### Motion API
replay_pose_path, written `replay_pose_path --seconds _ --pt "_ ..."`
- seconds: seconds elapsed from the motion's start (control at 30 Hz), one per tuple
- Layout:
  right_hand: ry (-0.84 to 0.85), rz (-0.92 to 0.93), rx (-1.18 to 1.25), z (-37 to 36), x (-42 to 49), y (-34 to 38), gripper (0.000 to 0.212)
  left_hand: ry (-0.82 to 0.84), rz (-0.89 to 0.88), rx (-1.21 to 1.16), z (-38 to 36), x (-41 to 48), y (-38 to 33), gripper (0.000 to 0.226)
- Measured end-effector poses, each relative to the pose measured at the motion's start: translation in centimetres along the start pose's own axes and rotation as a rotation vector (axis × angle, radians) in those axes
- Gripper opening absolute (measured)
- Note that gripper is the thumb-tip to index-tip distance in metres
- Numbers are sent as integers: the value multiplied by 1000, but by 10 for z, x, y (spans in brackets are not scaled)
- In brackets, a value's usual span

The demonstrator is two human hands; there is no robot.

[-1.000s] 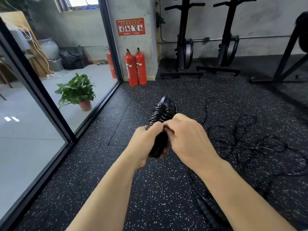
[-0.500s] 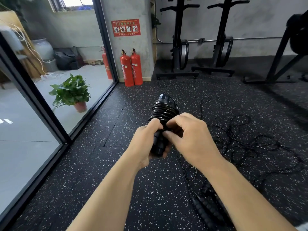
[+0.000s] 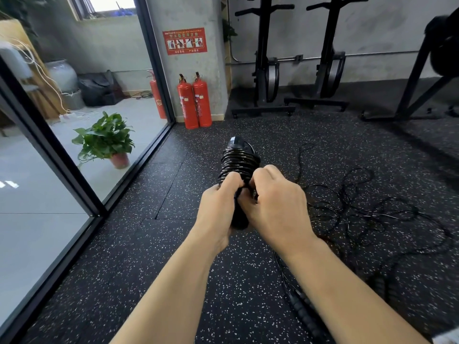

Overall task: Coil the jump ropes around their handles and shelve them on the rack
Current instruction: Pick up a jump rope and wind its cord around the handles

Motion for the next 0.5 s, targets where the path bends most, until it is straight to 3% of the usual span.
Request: replay_pose_path --seconds 0.27,0.5 --pt "216 -21 125 -16 -2 -3 15 28 0 2 5 2 0 15" --pt "276 59 207 -17 0 -6 12 114 -23 97 4 -2 -2 19"
Point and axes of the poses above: each hand's wrist, its own x-axis towards the middle knuckle, its own z-axis out of the back of the hand, y = z × x, the point moved 9 cm from there along x, towards the middle knuckle, and after that the axes turned 5 degrees about z, right-handed, at the moved point
